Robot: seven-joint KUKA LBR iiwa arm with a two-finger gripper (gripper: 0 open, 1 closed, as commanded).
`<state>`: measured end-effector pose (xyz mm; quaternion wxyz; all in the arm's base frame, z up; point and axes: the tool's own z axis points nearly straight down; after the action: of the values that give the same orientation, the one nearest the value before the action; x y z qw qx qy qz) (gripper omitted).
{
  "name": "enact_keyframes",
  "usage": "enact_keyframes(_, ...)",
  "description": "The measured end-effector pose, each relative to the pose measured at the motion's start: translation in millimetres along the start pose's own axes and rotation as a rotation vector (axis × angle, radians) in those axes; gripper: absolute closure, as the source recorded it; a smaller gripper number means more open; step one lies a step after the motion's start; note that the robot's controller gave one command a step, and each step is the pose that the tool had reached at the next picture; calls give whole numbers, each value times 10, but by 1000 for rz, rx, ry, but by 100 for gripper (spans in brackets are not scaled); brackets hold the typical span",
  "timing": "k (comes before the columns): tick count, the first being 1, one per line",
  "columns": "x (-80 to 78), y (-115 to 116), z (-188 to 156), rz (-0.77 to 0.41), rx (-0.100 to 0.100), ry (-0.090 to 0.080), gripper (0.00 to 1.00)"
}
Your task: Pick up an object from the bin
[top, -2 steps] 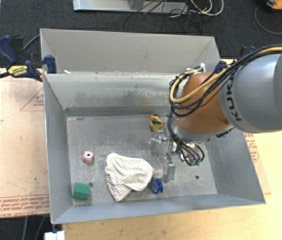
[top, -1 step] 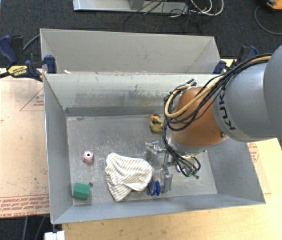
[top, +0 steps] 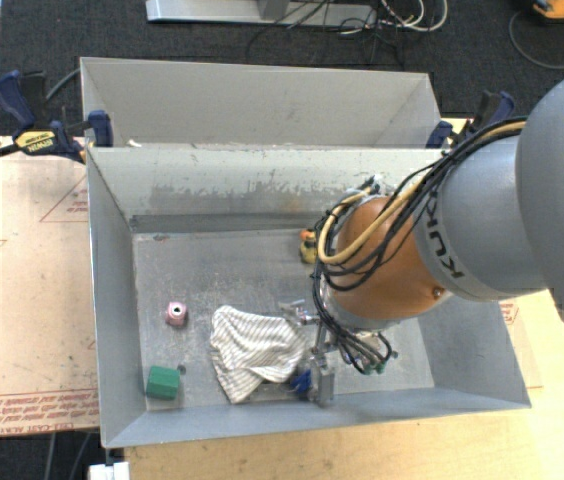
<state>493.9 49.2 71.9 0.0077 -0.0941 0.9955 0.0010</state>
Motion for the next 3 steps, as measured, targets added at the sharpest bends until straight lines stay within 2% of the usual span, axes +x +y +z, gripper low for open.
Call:
enact_keyframes(1,-65,260,18,-84,-2,12,100)
enact_keyframes(2,-65,261,18,-84,-2,12,100)
enact_keyframes(3,-154,292,-1171,-57,-2,10,100)
